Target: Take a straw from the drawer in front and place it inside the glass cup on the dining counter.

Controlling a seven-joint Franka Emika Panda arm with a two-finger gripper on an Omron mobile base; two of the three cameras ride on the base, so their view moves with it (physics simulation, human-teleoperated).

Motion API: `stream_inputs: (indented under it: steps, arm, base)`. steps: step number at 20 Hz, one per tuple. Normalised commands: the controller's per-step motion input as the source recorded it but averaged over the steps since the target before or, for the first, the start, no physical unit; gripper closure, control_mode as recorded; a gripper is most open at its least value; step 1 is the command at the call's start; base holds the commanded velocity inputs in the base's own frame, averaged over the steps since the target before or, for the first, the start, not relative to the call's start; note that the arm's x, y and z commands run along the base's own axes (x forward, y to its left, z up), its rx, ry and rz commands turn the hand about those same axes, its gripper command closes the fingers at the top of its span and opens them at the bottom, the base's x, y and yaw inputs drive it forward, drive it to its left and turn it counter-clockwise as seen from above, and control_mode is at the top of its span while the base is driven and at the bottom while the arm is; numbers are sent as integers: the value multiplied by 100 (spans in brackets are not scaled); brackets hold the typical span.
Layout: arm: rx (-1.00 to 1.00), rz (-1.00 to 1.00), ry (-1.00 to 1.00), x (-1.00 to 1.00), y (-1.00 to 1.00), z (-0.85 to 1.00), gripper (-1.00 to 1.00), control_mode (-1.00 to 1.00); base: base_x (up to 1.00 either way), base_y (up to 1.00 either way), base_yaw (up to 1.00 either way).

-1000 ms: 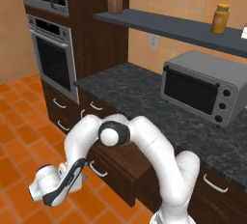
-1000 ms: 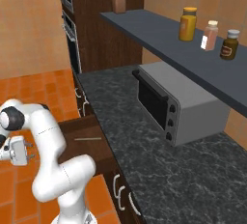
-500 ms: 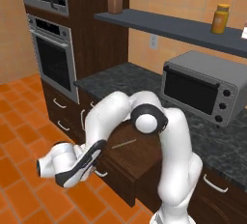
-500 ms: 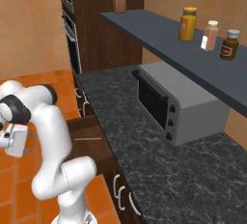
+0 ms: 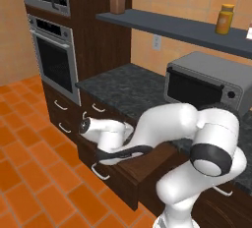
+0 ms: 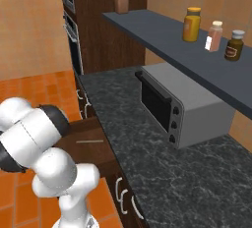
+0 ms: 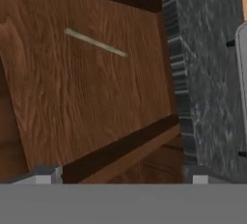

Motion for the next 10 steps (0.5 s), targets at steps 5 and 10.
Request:
stream_inputs:
  steps: [5, 10]
  arm:
    - [22, 0, 25, 73, -32, -44, -100, -100]
    - [16, 0, 32, 69, 0, -79, -100, -100]
  base:
    - [0, 0, 0]
    - [0, 0, 0]
